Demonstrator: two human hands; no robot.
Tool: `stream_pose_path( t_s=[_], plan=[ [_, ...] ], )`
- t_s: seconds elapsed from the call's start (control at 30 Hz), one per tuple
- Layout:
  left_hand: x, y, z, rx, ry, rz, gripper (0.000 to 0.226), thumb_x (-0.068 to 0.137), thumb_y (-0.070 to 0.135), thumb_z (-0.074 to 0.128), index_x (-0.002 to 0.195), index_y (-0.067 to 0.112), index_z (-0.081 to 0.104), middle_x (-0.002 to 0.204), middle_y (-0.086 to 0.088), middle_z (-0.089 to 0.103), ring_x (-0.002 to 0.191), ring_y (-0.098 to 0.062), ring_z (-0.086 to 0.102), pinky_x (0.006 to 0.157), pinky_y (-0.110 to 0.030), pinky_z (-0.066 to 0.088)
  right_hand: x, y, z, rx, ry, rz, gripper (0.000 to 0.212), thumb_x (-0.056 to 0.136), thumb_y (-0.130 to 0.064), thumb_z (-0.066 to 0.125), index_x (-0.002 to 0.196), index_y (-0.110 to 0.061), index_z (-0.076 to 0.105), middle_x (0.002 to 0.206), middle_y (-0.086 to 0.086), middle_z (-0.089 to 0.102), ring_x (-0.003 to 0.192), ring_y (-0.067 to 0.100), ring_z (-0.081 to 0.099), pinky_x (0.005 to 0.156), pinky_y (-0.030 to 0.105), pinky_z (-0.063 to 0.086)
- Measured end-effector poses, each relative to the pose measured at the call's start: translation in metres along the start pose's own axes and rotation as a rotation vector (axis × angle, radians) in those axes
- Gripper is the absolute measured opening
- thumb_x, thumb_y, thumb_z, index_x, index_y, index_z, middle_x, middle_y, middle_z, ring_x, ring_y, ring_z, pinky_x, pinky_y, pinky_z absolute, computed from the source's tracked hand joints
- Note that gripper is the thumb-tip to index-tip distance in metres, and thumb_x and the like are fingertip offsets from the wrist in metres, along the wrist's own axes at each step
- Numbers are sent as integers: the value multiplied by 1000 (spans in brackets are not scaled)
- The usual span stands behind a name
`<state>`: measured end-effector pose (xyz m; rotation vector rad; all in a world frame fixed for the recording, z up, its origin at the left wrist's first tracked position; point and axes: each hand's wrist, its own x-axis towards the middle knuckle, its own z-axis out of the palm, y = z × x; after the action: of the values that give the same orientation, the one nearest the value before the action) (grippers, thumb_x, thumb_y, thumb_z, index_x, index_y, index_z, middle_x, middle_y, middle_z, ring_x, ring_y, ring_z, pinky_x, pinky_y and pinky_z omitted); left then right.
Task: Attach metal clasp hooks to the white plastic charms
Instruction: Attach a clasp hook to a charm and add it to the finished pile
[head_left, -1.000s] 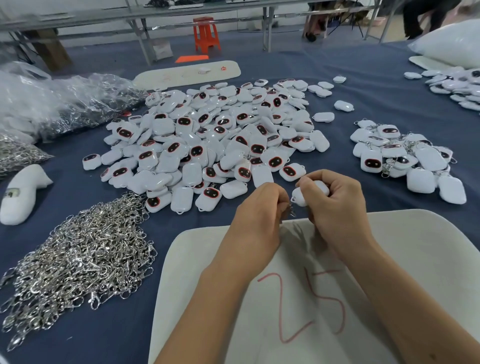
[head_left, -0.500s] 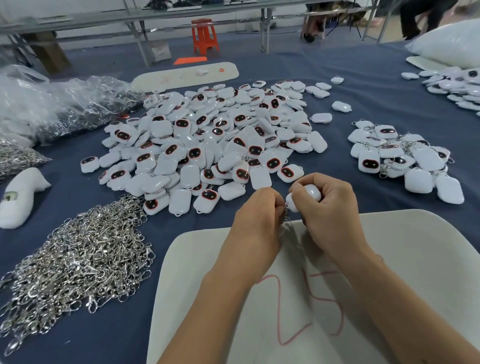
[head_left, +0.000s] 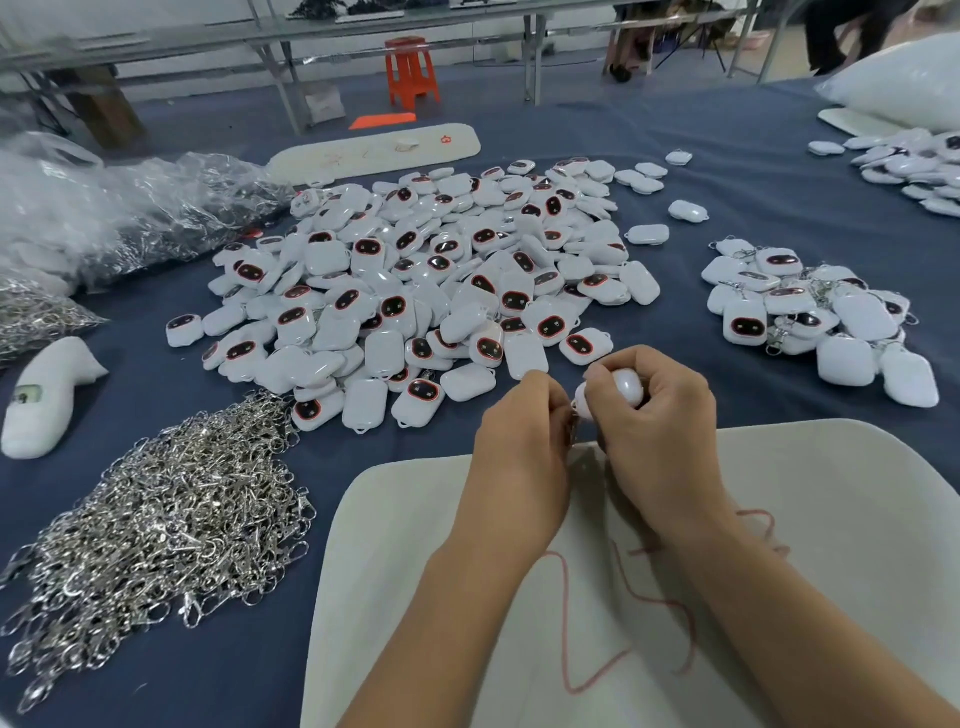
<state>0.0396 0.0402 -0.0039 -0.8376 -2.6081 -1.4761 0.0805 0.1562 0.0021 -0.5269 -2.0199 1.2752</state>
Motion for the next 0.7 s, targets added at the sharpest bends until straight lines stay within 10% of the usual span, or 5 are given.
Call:
stream_pose_path(
  t_s=[0.17,0.7],
  plan=[
    [1,-4,0,-107,6,45,14,97,6,62,92,19,62,83,10,66,76,-7,61,68,-21,48,4,2,-2,100,0,114,16,92,-18,67,76,-20,71,68,-3,67,67,23,62,66,51,58],
    [4,-4,-15,145,2,140,9,95,7,63,91,12,69,85,0,70,81,-22,62,74,-46,49,-2,-4,-4,15,-17,-98,17,93,-10,69,78,-17,66,64,-5,64,58,14,57,55,22,46]
  ],
)
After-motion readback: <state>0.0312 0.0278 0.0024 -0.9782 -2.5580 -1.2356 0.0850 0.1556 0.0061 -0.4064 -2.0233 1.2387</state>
